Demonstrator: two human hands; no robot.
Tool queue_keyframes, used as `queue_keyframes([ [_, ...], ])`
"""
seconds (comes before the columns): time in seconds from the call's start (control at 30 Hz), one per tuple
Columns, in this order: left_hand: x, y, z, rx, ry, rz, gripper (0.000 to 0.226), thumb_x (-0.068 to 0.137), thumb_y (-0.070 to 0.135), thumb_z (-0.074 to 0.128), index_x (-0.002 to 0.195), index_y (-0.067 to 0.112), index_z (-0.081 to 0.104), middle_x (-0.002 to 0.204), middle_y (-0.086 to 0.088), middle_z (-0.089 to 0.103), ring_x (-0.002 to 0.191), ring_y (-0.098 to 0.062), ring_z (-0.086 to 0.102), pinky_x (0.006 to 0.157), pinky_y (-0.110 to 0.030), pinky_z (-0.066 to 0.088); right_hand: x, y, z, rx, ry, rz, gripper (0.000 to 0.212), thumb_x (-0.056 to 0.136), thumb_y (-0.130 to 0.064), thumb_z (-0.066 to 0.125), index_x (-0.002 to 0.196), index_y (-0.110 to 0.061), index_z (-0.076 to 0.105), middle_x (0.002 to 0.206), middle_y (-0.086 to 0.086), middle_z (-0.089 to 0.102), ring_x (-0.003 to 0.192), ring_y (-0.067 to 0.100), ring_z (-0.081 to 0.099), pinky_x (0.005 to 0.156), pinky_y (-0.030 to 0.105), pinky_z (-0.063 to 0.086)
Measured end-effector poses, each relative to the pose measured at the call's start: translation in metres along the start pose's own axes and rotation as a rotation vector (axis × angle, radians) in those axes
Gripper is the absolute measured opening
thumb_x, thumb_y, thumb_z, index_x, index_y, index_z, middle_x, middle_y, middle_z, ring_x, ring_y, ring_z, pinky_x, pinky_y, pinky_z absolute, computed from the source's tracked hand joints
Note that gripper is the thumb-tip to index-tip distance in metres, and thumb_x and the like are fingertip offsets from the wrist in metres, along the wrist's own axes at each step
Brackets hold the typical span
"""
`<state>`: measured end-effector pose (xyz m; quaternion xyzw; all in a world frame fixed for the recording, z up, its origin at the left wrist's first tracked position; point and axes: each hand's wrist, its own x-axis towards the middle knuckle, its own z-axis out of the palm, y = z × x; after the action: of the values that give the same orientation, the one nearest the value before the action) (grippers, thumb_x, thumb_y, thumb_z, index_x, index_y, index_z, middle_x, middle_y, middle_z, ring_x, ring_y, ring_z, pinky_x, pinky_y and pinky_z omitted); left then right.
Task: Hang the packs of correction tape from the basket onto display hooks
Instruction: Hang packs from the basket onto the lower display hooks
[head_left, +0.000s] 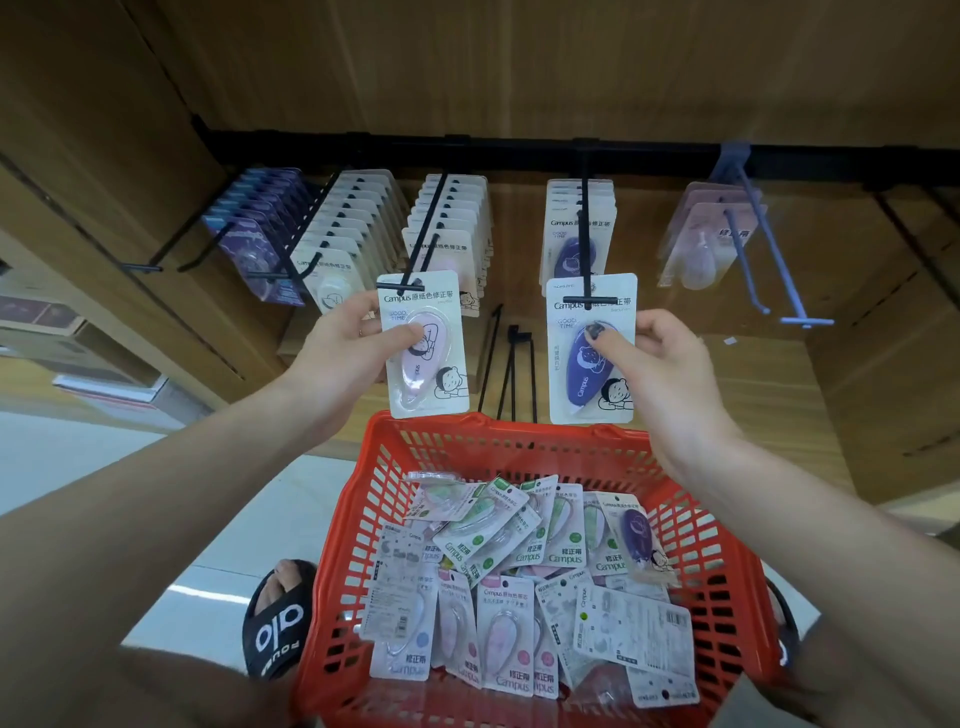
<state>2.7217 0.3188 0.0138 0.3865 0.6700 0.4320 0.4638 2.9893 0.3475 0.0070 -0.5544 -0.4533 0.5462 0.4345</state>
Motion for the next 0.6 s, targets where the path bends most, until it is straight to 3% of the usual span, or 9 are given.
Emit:
queue_keyframes([
  [0.13,0.012,-0.003,0.001,0.062,0.008,0.015,0.026,0.1,0.013,0.068,0.124,0.022,0.063,0.11,-0.001,0.08,0.103,-0.022,0.077,0.098,-0.055,0.057,-0.004,0.004,0.003,-0.042,0.043,-0.057,0.012,0.101,-0.021,0.068,0.106,-0.012,0.062,0.091,-0.009,0.08,0.082,0.007,0.077,0.067,0.022,0.058],
  [0.27,0.024,-0.004,0.006,0.101,-0.013,0.039,0.021,0.103,0.013,0.063,0.117,0.027,0.061,0.106,0.005,0.08,0.099,-0.016,0.077,0.094,-0.049,0.06,-0.005,0.005,0.006,-0.035,0.042,-0.05,0.012,0.102,-0.022,0.066,0.108,-0.013,0.061,0.093,-0.006,0.08,0.085,0.009,0.076,0.073,0.027,0.059],
  [0.37,0.037,-0.005,0.007,0.129,-0.009,0.051,0.028,0.104,0.016,0.062,0.129,0.027,0.058,0.113,0.005,0.079,0.103,-0.016,0.076,0.095,-0.05,0.06,-0.003,0.005,0.01,-0.045,-0.006,-0.042,0.016,0.102,-0.023,0.066,0.11,-0.01,0.061,0.095,0.0,0.08,0.087,0.014,0.076,0.077,0.034,0.057],
  [0.5,0.055,-0.006,0.01,0.152,0.019,0.069,0.036,0.104,0.018,0.062,0.137,0.028,0.054,0.118,0.009,0.076,0.108,-0.011,0.073,0.102,-0.044,0.056,0.0,0.009,0.015,-0.038,-0.003,-0.057,0.013,0.101,-0.022,0.067,0.109,-0.011,0.063,0.097,-0.001,0.079,0.086,0.008,0.074,0.069,0.018,0.055],
  [0.6,0.063,-0.003,0.014,0.193,0.019,0.101,0.04,0.104,0.018,0.061,0.141,0.031,0.052,0.122,0.014,0.072,0.115,-0.007,0.068,0.107,-0.035,0.051,-0.002,0.016,0.018,0.006,0.032,-0.055,0.007,0.102,-0.02,0.065,0.105,-0.014,0.062,0.099,0.003,0.079,0.089,0.011,0.075,0.067,0.019,0.056],
])
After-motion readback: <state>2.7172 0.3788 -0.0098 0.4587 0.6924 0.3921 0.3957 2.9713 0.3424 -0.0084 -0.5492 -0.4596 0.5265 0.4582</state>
